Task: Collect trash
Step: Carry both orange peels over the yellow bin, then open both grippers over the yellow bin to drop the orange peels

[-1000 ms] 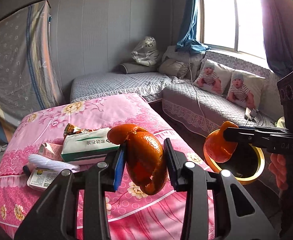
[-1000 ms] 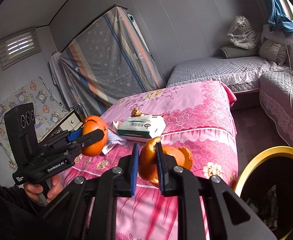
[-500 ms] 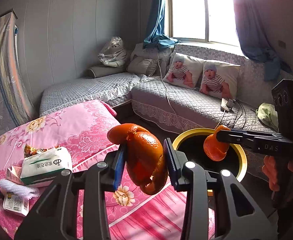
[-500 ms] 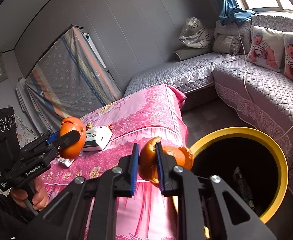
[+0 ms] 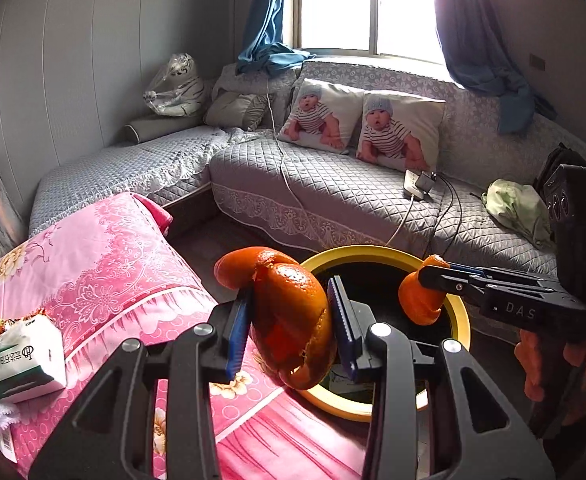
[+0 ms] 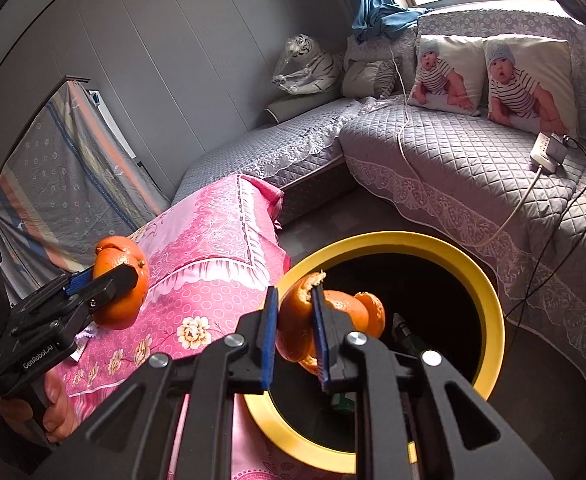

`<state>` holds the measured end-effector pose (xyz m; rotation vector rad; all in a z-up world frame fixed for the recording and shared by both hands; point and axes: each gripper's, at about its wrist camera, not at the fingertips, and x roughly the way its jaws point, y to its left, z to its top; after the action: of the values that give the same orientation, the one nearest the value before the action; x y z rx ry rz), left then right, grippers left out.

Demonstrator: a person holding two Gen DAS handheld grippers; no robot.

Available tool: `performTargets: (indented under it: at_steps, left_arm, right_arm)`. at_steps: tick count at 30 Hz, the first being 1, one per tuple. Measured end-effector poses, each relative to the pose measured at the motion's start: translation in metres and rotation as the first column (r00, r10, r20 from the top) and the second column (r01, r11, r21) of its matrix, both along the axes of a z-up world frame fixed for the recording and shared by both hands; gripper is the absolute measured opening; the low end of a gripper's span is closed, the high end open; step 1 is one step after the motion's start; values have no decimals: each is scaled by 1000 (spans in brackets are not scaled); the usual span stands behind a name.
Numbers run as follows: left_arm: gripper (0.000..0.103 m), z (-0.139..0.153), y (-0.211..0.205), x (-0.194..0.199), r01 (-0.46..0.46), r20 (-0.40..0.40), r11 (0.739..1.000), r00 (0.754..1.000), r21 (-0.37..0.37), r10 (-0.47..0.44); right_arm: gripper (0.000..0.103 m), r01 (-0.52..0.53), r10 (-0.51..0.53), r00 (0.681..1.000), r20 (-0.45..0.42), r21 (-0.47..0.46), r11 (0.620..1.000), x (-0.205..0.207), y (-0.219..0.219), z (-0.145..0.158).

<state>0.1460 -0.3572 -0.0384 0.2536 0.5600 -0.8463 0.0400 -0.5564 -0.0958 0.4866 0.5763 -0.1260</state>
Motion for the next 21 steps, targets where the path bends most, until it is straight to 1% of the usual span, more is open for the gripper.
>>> performTargets:
  at_steps: [4,8,13,17,21]
  left_arm:
    - [35,-13,-17,8,8,-33,1000,999,9,-8]
    - [35,-27,-32,12,12,-55,999,998,31,-10]
    - [35,-43,-48,16,21,-92,998,996,59,-16]
    - [35,-50,-56,21,19,-108,998,994,66,-12]
    - [36,-54,-58,24,11,-117,998,993,68,-3]
  right_arm:
    - [16,31,-30,999,-28,21,999,2,-11,-11]
    - [16,64,-62,996,-64,36,997,3,-20,-22]
    - [16,87,-82,993,-85,65,994,2,-29,-33]
    - [16,97,-88,990,-114,78,992,5,-33,-40]
    - [16,104,-93,988,-124,88,991,5,-34,-42]
